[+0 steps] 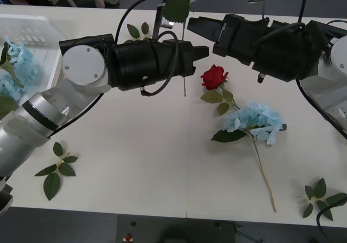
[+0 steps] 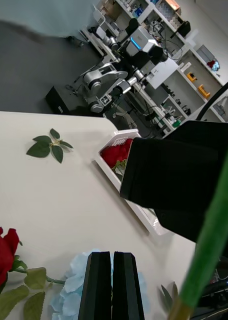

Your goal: Put the red flowers into the right box and the blue flowers into the left box

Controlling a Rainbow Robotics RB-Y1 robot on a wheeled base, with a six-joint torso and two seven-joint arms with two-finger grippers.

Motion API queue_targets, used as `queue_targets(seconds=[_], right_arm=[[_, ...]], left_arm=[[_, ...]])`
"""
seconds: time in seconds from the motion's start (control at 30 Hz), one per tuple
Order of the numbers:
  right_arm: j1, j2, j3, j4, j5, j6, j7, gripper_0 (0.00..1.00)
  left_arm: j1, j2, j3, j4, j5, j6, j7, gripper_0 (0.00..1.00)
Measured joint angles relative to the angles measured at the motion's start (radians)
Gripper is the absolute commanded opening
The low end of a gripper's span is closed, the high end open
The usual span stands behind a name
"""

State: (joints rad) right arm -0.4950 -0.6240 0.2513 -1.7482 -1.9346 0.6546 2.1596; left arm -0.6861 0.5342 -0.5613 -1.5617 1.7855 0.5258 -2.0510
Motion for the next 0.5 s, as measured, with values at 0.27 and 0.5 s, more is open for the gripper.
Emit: queue_targets(seconds=[0.27, 0.5], right_arm=[[-0.004, -0.017, 0.0, 0.0, 0.0, 0.009, -0.006, 0.92], [-0.017, -0.183, 0.001, -0.009, 0.033, 0.253, -0.352, 0.92]], left_arm=[[0.0, 0.209, 0.0, 0.001, 0.14, 0.103, 0.0, 0.0], [0.0, 0.765, 0.0, 0.07, 0.153, 0.495, 0.0, 0.0]])
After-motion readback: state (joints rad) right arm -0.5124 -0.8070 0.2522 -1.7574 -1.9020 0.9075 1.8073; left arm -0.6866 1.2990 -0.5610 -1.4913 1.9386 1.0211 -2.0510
